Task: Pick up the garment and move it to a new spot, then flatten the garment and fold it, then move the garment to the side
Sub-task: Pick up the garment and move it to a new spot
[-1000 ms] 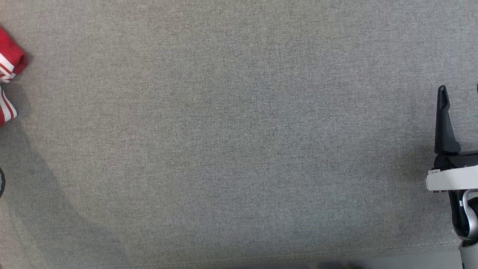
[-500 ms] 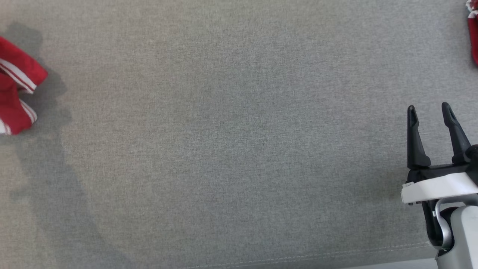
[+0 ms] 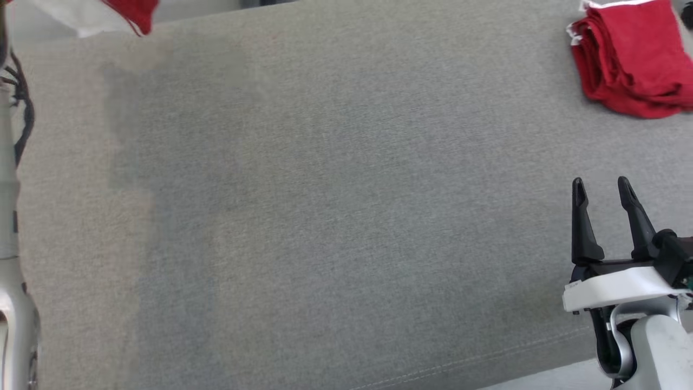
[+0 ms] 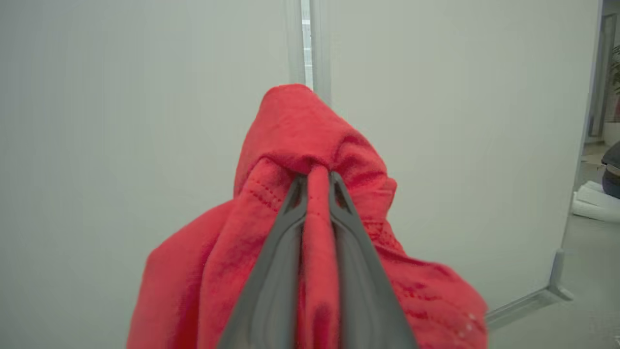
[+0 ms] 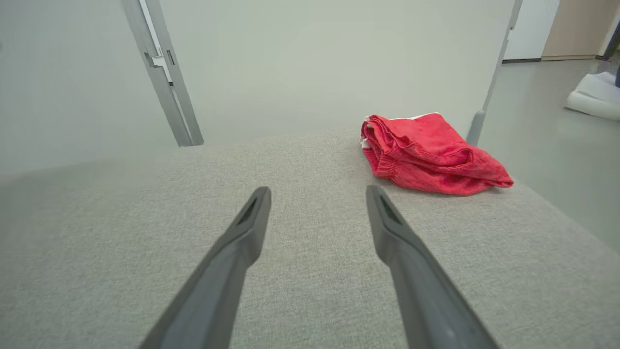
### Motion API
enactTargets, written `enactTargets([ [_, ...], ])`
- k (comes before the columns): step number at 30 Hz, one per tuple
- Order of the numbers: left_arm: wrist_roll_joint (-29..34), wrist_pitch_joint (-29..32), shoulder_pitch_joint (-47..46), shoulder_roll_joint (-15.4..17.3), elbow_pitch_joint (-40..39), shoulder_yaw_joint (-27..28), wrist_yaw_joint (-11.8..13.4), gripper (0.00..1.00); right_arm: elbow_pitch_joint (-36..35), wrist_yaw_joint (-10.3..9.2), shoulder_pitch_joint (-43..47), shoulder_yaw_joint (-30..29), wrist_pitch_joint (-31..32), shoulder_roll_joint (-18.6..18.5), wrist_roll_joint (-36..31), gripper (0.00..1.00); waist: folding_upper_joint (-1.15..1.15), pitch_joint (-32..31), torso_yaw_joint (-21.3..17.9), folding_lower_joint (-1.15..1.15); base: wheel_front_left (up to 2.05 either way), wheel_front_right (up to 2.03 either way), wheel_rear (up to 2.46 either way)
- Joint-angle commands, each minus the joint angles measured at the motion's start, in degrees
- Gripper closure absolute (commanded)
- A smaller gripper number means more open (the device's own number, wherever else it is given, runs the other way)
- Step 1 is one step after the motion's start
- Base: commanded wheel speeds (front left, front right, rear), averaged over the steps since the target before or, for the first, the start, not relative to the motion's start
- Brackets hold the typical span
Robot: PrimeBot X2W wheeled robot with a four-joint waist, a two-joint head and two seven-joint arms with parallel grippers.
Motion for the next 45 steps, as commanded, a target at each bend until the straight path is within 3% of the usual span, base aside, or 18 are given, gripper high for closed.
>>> enactTargets([
  [1, 0.0, 0.7, -0.9, -0.6, -1.4, -1.2, 0.1, 1.00, 0.1, -0.06, 0.6, -0.1, -0.2, 0.5, 0.1, 0.00, 0.00, -2.1, -4.7, 0.00, 0.00, 0.00, 0.00],
  [7, -2.0, 2.3, 0.9, -5.2, -5.8, -5.9, 0.1, 1.00, -0.1, -0.06, 1.2, 0.0, -0.2, 1.7, 0.4, 0.00, 0.00, -2.9, -9.5, 0.00, 0.00, 0.00, 0.00],
  [14, -3.0, 1.3, 8.5, -9.1, -5.7, -9.1, 0.4, 1.00, -0.2, -0.05, 2.0, 0.7, -0.2, 2.8, 0.7, 0.00, 0.00, -3.6, -13.0, 0.00, 0.00, 0.00, 0.00],
  [29, -3.7, -3.9, 30.2, -14.7, 2.4, -17.8, 0.7, 1.00, -0.2, -0.05, 1.2, 1.5, -0.2, 4.1, 0.9, 0.00, 0.00, -2.0, -12.3, 0.00, 0.00, 0.00, 0.00],
  [31, -3.5, -4.5, 31.3, -15.1, 3.5, -19.5, 0.5, 0.00, 0.0, -0.05, 1.1, 2.0, -0.2, 4.2, 0.9, 0.00, 0.00, -2.1, -11.8, 0.00, 0.00, 0.00, 0.00],
  [39, -3.7, -10.5, 30.4, -15.6, 3.6, -20.9, 0.8, 0.00, 0.5, -0.05, 2.5, 2.6, -0.2, 3.9, 0.2, 0.00, 0.00, -5.2, -8.4, 0.00, 0.00, 0.00, 0.00],
  [45, -2.5, -13.1, 32.7, -12.6, 1.2, -18.9, 2.0, 0.00, 0.0, -0.05, 3.6, 3.1, -0.2, 3.0, 0.5, 0.00, 0.00, -7.7, -4.0, 0.00, 0.00, 0.00, 0.00],
])
